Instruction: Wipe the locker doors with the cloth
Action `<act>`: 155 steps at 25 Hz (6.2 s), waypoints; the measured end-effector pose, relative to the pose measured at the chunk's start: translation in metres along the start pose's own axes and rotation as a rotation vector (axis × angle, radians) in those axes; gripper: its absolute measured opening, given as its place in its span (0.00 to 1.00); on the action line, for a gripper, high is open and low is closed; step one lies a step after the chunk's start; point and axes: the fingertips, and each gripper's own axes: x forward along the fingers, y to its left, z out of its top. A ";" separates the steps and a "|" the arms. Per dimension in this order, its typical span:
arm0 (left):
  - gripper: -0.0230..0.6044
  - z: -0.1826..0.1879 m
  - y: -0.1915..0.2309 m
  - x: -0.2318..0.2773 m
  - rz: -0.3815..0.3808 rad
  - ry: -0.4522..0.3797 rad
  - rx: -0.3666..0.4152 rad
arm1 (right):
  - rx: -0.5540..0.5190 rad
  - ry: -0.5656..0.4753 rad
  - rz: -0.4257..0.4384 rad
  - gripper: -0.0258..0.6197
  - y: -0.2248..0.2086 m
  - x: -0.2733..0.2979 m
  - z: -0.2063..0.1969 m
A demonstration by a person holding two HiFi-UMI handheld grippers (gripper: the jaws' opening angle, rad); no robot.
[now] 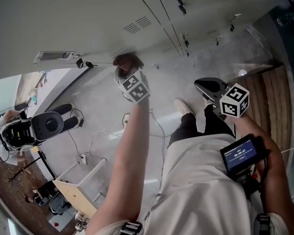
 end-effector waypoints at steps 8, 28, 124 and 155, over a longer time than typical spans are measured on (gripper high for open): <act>0.16 0.011 -0.110 0.006 -0.160 -0.031 0.041 | 0.037 -0.022 -0.066 0.07 -0.036 -0.040 0.003; 0.16 -0.017 -0.052 0.018 -0.185 0.068 0.332 | 0.072 -0.001 -0.084 0.07 0.009 0.009 -0.020; 0.16 -0.224 -0.045 0.118 -0.187 0.308 -0.310 | 0.093 0.231 -0.116 0.07 -0.026 -0.013 -0.110; 0.16 -0.191 -0.188 0.126 -0.312 0.297 -0.873 | 0.174 0.190 -0.228 0.07 -0.067 -0.078 -0.135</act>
